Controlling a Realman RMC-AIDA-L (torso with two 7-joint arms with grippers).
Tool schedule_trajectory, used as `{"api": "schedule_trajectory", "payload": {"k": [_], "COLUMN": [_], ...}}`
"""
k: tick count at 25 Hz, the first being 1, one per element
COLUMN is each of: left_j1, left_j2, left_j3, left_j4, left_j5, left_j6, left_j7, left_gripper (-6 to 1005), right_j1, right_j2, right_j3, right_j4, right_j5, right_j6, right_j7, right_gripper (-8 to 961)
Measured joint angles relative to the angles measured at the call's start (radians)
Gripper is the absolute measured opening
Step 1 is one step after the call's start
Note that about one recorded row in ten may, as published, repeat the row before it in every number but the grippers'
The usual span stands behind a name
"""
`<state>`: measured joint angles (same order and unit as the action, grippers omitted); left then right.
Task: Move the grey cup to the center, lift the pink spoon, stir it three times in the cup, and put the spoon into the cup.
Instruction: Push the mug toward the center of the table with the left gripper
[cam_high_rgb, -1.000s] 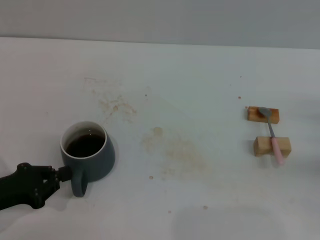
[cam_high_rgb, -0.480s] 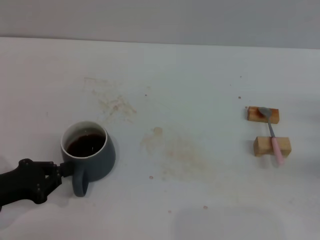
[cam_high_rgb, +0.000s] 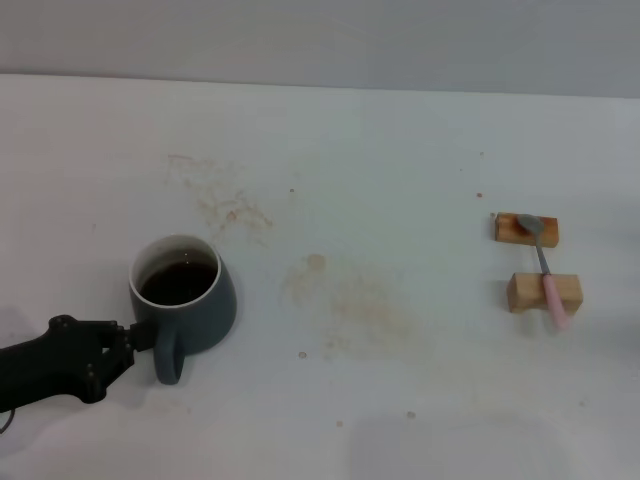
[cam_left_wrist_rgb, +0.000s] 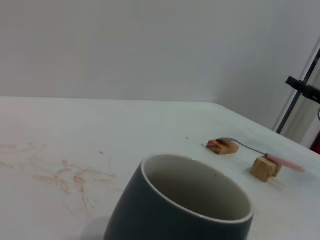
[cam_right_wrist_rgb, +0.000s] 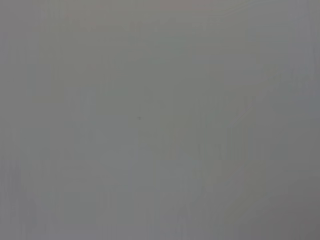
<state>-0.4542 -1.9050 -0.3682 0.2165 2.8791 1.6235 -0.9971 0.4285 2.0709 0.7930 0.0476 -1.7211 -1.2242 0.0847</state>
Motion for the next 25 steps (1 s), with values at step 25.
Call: {"api": "schedule_trajectory", "payload": {"k": [25], "left_j1": [-0.059], "left_j2": [-0.035], "left_j3": [-0.003], "left_j4": [0.002], "left_j5": [-0.029], "left_j6": [-0.093], "left_j7": [0.0], "left_gripper": [43], "right_j1": [-0.004], "right_j2": [0.001], "right_j3": [-0.002], "right_j4": [0.004], "right_j5": [0.0], "right_j6": [0.002], "right_j7": [0.0], "right_gripper": [507]}}
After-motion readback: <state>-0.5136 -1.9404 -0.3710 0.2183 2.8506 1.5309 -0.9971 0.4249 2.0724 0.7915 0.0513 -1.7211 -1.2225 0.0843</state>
